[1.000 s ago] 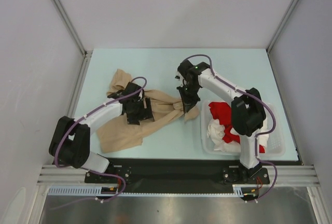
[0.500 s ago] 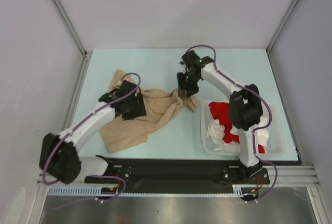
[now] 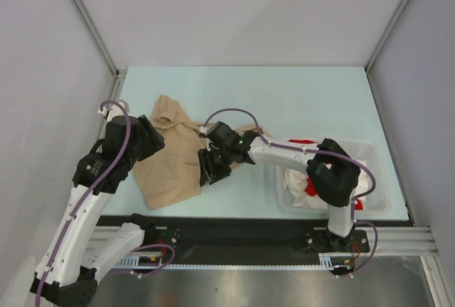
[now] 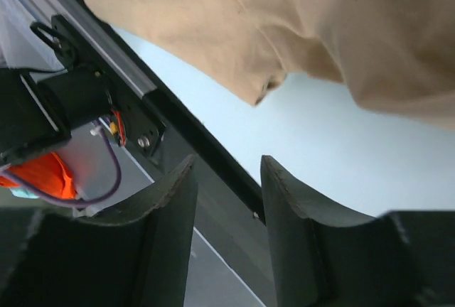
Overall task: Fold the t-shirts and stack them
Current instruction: Flatten the tshirt out
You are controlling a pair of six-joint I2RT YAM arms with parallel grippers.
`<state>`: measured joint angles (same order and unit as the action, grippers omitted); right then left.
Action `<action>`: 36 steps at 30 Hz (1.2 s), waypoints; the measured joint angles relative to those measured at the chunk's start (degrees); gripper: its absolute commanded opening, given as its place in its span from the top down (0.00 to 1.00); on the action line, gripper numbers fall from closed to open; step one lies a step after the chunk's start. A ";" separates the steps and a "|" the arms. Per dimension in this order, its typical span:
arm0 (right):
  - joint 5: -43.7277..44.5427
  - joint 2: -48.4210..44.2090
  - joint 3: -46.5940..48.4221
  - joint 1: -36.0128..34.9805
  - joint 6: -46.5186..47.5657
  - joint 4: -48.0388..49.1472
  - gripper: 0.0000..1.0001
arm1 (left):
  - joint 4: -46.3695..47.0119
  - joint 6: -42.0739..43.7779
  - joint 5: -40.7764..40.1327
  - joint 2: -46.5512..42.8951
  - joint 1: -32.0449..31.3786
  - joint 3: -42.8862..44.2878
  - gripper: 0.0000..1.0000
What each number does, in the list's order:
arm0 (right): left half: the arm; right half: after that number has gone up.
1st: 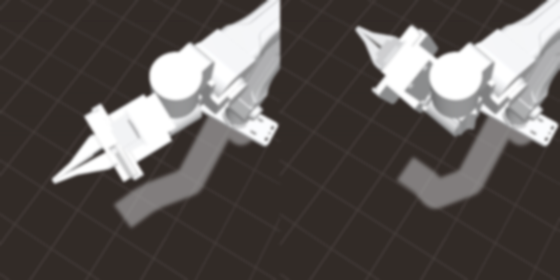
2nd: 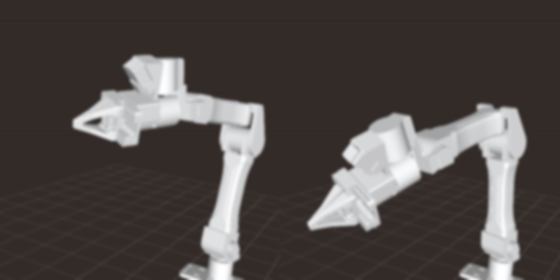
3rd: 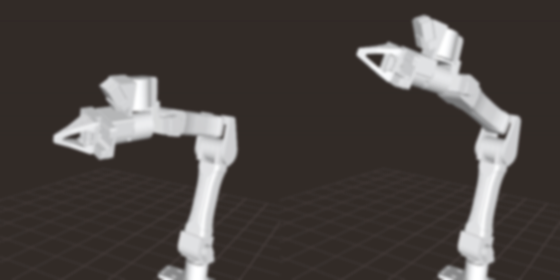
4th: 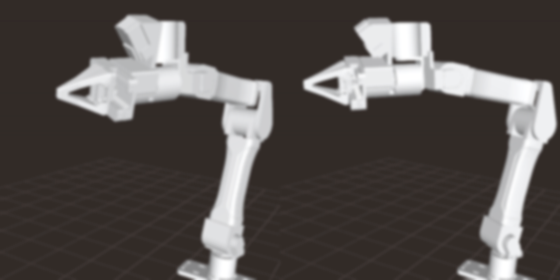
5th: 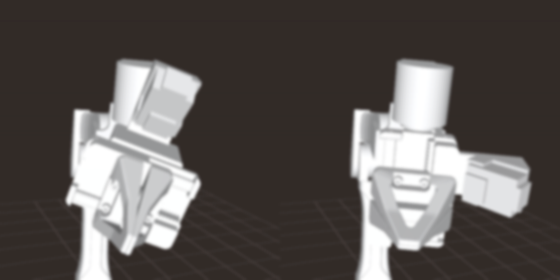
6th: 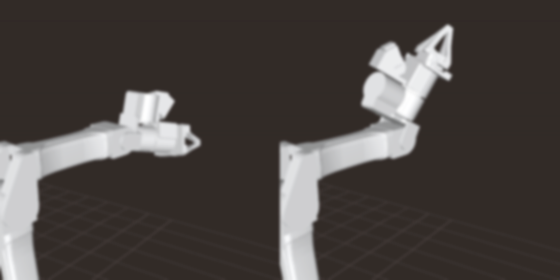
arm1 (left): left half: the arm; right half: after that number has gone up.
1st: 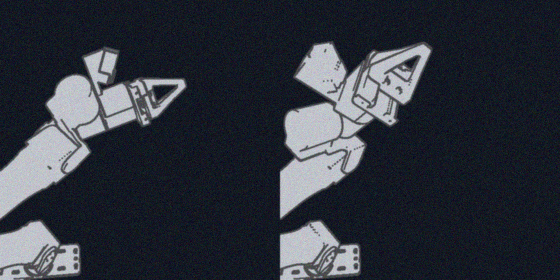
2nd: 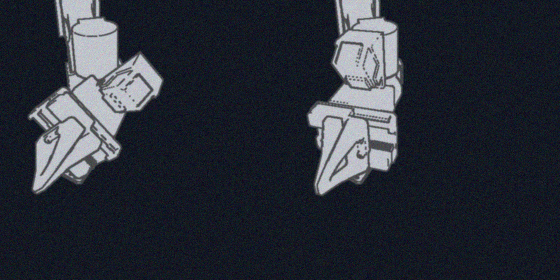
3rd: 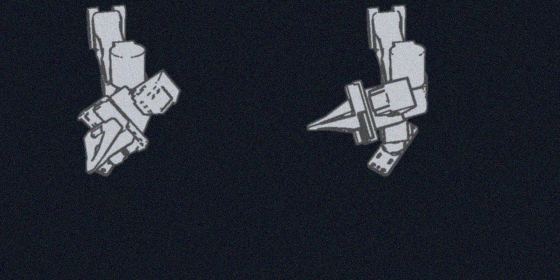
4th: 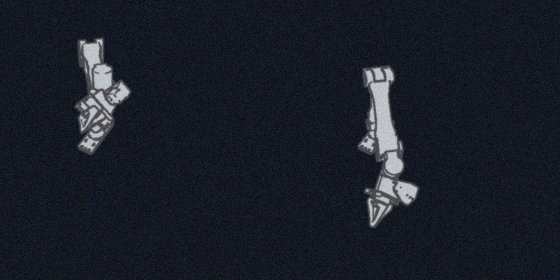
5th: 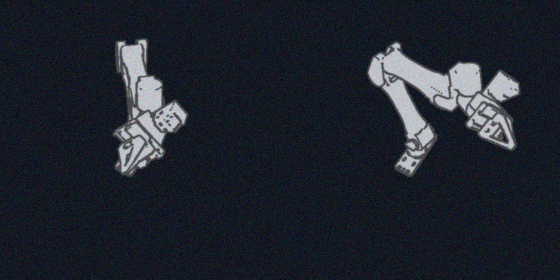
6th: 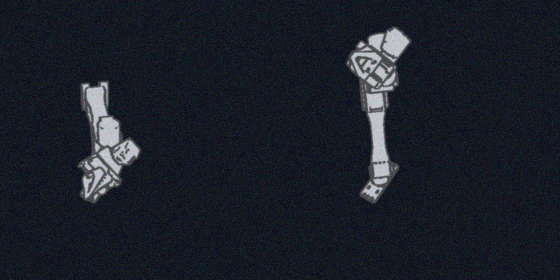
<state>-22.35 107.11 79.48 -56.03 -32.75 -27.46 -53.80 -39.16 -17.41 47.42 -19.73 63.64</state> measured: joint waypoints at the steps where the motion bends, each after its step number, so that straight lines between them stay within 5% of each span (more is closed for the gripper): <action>1: -0.50 1.29 -0.02 -0.13 -1.36 2.03 0.57 | -0.87 -0.11 0.04 -0.09 0.02 0.02 0.36; 15: -2.67 11.45 -2.29 -1.03 -8.37 13.86 0.65 | -8.50 -2.89 1.60 -6.69 0.04 1.33 0.39; 20: -5.25 13.03 -1.36 -1.31 -10.51 16.00 1.00 | -9.11 -3.02 1.57 -6.54 0.04 1.46 0.39; 28: -12.50 13.07 -1.36 3.82 -26.34 30.91 1.00 | -8.92 -2.51 1.57 -3.41 0.04 2.54 0.37; 36: -16.85 25.07 16.15 20.06 -54.07 54.51 0.66 | -6.34 -0.20 3.43 3.52 0.04 2.54 0.27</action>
<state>-39.20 132.18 95.64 -35.97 -86.83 27.05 -60.14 -39.35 -13.98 50.94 -19.68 66.17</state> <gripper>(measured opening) 0.259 0.704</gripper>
